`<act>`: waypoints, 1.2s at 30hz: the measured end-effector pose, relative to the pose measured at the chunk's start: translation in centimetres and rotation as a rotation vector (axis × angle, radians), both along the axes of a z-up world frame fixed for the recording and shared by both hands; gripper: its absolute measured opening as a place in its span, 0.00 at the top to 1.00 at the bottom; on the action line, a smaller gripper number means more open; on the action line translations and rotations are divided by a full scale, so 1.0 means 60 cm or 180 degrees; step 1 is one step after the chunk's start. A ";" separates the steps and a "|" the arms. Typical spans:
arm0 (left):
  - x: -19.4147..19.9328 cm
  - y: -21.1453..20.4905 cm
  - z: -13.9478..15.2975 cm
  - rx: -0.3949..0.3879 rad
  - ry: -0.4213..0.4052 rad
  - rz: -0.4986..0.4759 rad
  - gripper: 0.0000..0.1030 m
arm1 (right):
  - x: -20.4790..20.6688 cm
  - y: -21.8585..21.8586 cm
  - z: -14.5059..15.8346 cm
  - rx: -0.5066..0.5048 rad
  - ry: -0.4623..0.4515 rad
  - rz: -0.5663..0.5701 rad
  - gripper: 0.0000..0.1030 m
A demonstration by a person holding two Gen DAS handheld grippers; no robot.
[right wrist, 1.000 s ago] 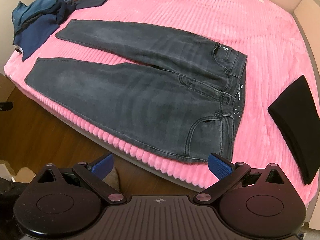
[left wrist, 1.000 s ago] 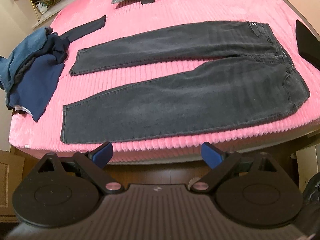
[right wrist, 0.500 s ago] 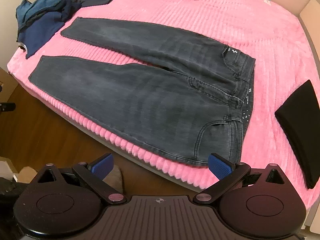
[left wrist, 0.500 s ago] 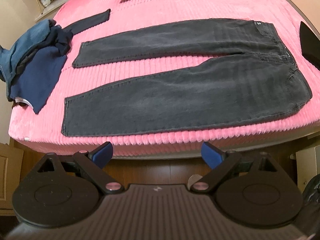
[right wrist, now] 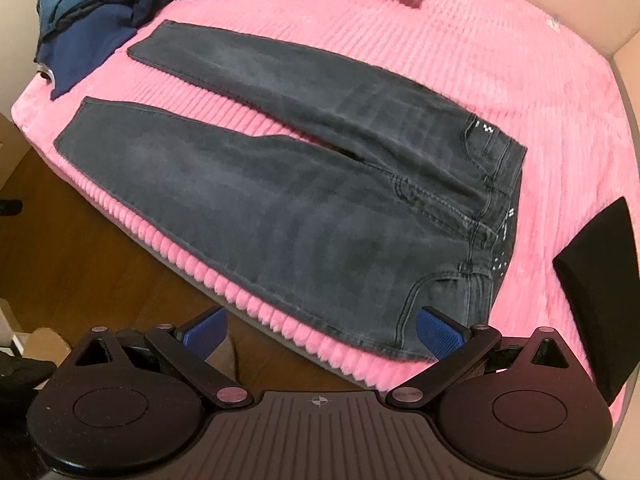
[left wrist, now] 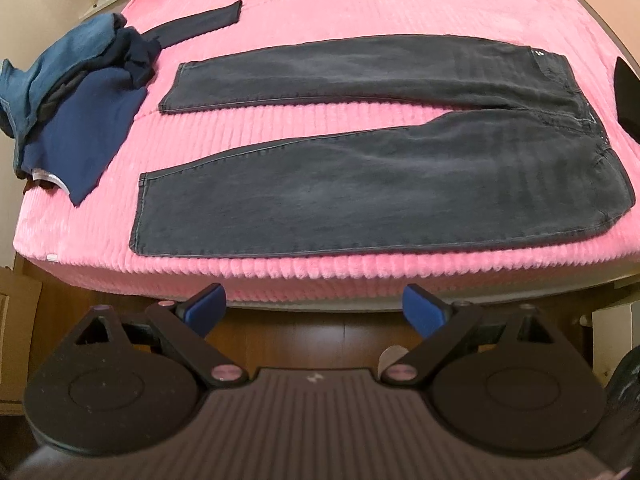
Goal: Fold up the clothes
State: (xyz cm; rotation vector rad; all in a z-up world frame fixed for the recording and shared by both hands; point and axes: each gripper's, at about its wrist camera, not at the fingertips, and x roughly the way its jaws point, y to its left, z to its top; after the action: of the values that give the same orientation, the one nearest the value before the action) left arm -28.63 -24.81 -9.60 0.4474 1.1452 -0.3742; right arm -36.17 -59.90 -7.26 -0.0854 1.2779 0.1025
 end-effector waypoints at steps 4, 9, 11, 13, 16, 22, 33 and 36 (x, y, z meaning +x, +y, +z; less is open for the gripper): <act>0.023 0.016 0.001 -0.0034 0.0005 -0.0072 0.10 | 0.014 -0.009 0.011 -0.0147 -0.0088 -0.0022 0.00; 0.083 0.014 -0.002 -0.0003 -0.0039 -0.0356 0.10 | 0.032 -0.068 0.020 -0.0323 -0.0134 -0.0035 0.00; 0.115 0.000 -0.001 0.0037 -0.0103 -0.0471 0.10 | 0.050 -0.098 0.024 -0.0414 -0.0176 -0.0011 0.00; 0.151 -0.017 0.001 0.0044 -0.0171 -0.0545 0.10 | 0.076 -0.135 0.025 -0.0426 -0.0214 -0.0004 0.00; 0.211 -0.044 0.005 0.0082 -0.0268 -0.0626 0.11 | 0.129 -0.188 0.018 -0.0380 -0.0285 0.0038 0.00; 0.325 -0.114 0.012 0.0290 -0.0412 -0.0812 0.11 | 0.269 -0.264 -0.021 -0.0287 -0.0354 0.0295 0.01; 0.542 -0.157 -0.051 0.0800 -0.0426 -0.1250 0.20 | 0.466 -0.280 -0.080 -0.0208 -0.0320 0.0692 0.23; 0.609 -0.138 -0.094 0.0896 -0.0368 -0.1434 0.22 | 0.502 -0.285 -0.117 -0.0161 -0.0327 0.0498 0.23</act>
State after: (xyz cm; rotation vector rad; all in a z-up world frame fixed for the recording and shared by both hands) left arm 7.93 -33.08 -15.26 0.9698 0.9820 -0.5716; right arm -6.06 -77.00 -14.27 -0.2315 1.1703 0.1977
